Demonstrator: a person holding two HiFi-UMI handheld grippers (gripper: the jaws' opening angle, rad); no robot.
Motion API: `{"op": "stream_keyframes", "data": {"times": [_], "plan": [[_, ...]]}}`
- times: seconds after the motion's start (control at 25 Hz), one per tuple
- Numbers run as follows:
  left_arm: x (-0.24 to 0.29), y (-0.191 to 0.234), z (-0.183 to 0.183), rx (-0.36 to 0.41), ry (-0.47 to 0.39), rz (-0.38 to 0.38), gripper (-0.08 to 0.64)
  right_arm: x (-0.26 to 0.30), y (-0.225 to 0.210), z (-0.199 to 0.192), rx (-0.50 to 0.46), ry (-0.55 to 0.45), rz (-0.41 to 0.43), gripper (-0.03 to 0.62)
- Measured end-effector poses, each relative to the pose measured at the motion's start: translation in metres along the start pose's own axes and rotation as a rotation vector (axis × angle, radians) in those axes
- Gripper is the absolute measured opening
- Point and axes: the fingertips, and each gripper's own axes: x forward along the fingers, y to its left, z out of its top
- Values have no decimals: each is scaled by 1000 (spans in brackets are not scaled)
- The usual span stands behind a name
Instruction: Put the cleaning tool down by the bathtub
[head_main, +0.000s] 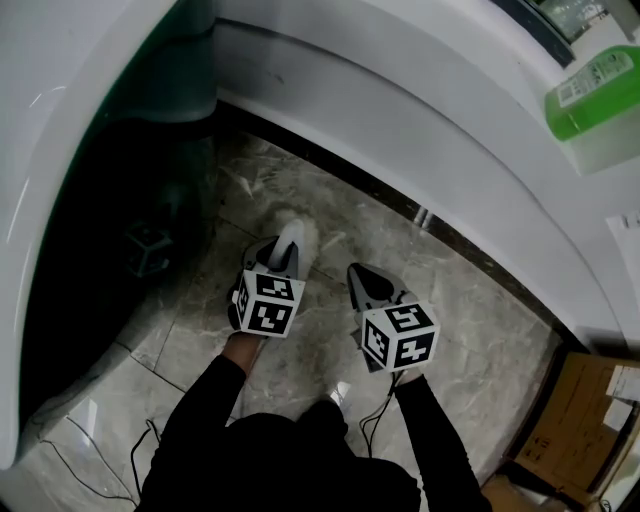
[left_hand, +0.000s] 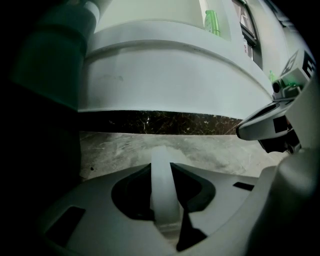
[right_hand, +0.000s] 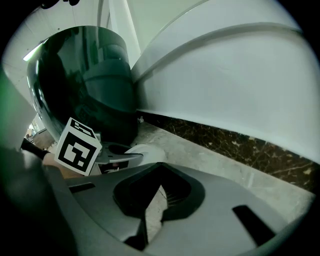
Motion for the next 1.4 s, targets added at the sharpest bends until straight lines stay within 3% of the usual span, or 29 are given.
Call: {"op": "stream_keyframes", "data": {"times": [0.48, 1.12, 1.4], "plan": [[1, -7, -2, 20, 21, -18, 108, -7, -1, -2, -5, 3, -11, 0], [-39, -11, 33, 46, -83, -70, 132, -14, 12, 8, -27, -13, -13, 0], [-73, -7, 47, 14, -133, -100, 61, -22, 26, 12, -47, -25, -6, 0]]}}
